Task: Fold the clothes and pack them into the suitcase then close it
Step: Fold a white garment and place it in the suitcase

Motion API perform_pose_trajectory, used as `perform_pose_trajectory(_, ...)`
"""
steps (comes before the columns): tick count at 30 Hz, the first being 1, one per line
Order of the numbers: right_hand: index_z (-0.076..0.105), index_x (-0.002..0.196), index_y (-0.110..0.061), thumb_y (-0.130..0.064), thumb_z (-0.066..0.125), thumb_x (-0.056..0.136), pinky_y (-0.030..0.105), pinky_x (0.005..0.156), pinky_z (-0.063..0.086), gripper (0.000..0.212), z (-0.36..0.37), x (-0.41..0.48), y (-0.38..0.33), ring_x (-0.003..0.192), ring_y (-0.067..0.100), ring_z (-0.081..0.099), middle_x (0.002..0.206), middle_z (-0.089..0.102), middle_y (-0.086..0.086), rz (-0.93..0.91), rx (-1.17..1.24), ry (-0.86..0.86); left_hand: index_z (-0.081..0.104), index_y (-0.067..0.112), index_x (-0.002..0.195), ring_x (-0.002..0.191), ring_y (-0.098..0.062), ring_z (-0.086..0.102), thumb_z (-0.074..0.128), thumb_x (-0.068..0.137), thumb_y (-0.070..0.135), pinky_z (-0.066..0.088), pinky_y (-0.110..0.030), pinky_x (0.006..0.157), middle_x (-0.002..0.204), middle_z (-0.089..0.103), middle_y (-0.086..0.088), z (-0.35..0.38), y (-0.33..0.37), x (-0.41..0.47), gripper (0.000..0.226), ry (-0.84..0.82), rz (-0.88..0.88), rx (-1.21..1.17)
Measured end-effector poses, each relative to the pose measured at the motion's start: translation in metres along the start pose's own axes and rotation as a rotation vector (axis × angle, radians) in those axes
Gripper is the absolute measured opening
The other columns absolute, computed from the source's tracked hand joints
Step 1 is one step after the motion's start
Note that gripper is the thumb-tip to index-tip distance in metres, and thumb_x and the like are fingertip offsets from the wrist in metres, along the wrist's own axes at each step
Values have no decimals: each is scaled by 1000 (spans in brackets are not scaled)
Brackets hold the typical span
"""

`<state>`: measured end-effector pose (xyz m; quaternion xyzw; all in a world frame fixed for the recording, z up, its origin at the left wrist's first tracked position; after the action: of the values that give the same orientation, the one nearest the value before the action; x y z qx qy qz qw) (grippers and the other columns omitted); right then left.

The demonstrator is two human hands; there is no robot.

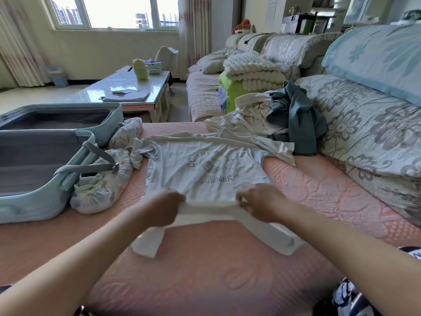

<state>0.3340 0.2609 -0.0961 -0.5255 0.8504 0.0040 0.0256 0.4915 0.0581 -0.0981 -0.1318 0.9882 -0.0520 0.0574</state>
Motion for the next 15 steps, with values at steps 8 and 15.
perform_pose_trajectory(8, 64, 106, -18, -18, 45, 95, 33, 76, 52, 22, -42, 119, 44, 93, 30, 66, 107, 69, 10, 377, 193, 223, 67, 14, 101, 78, -22, 69, 61, 88, 9, 58, -34, 68, 97, 72, -4, -43, -57, 123, 14, 143, -486, -469)
perform_pose_trajectory(15, -1, 159, -35, -34, 64, 91, 39, 122, 22, 94, -28, 219, 74, 154, 21, 13, 168, 3, 3, 234, 508, 167, 6, 31, 158, 150, -27, 13, 58, 95, 9, 33, -38, 109, 166, -7, -6, -30, -70, 201, 85, 506, -234, -700)
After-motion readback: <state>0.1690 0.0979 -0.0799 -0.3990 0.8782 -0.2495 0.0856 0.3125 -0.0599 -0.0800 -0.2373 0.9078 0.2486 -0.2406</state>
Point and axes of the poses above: each hand's wrist, its own x-axis towards the middle knuckle, its own z-axis out of the palm, y = z × x, the point moved 3 cm from there along x, towards the middle knuckle
